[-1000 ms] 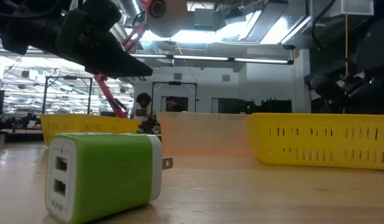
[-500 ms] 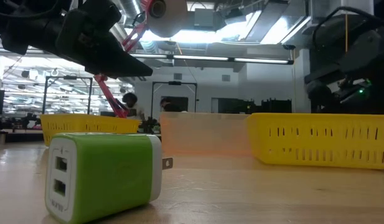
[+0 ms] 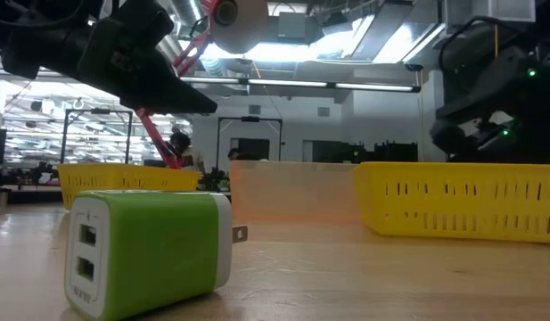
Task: Pick and place items into bin
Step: Put the card reader box into the orange bin
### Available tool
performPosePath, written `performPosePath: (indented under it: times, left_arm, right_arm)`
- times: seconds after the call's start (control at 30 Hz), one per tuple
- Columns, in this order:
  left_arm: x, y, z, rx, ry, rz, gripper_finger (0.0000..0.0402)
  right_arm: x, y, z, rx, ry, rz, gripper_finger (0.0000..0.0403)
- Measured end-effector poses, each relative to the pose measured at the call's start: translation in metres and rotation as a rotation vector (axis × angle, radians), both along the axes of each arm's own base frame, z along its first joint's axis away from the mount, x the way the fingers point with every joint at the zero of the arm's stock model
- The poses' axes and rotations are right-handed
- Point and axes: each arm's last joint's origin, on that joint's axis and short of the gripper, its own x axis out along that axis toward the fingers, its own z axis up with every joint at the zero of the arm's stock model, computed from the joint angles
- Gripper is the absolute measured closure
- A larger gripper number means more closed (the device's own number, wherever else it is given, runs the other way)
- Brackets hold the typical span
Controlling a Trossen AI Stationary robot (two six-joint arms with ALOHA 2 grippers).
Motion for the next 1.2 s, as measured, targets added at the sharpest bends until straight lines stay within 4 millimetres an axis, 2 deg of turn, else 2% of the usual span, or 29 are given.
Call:
performPosePath:
  times: [0.8, 1.2]
  left_arm:
    - [0.0, 0.0, 0.0, 0.0, 0.001, 0.0, 0.0398]
    - [0.0, 0.0, 0.0, -0.002, 0.002, -0.007, 0.0398]
  right_arm:
    - [0.006, -0.017, -0.002, 0.044, 0.047, -0.01, 0.0209]
    - [0.011, -0.018, -0.005, 0.043, 0.065, 0.026, 0.0209]
